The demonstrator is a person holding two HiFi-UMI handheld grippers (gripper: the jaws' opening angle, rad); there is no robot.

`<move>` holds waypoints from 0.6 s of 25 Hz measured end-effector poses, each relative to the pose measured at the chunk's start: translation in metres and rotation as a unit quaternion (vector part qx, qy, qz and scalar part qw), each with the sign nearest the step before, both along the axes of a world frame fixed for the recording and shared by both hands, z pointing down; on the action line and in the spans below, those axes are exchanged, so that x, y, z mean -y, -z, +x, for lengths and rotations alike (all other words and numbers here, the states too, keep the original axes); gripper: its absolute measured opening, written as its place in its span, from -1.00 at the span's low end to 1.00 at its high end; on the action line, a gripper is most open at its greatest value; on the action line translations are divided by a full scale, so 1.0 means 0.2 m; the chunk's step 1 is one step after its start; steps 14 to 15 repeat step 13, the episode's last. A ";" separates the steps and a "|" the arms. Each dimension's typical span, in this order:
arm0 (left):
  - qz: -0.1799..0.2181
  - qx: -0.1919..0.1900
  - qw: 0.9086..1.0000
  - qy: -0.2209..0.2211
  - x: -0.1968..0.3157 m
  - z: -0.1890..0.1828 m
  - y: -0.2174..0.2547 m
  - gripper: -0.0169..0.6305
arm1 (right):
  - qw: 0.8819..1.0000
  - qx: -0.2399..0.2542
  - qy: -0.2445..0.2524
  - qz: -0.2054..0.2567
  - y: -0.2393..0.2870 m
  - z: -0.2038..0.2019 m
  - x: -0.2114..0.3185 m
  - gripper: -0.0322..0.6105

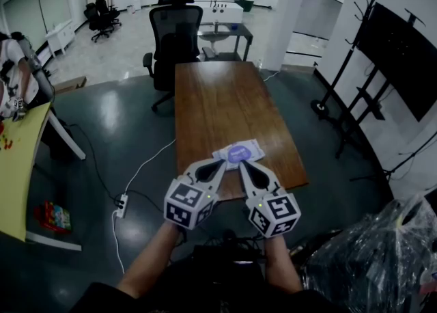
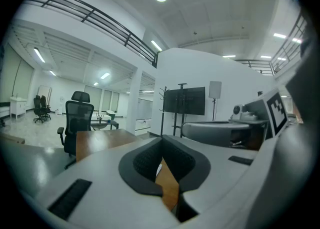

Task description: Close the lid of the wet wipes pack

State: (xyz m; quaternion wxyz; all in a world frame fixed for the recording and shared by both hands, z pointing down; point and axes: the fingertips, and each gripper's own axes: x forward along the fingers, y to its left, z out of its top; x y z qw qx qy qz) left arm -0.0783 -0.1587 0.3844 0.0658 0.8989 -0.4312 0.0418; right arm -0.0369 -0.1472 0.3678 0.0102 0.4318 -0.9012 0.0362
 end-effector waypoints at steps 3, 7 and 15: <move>-0.001 0.002 1.000 0.000 0.01 0.01 -0.01 -0.93 | 1.000 -0.001 -0.005 -0.001 0.00 0.01 0.01 -0.87; 0.001 0.006 1.000 -0.001 0.02 0.00 -0.01 -0.93 | 1.000 -0.001 -0.004 -0.002 0.01 0.00 0.02 -0.87; -0.004 -0.002 1.000 -0.001 0.01 0.01 0.00 -0.93 | 1.000 -0.002 -0.006 -0.002 0.01 0.00 0.01 -0.87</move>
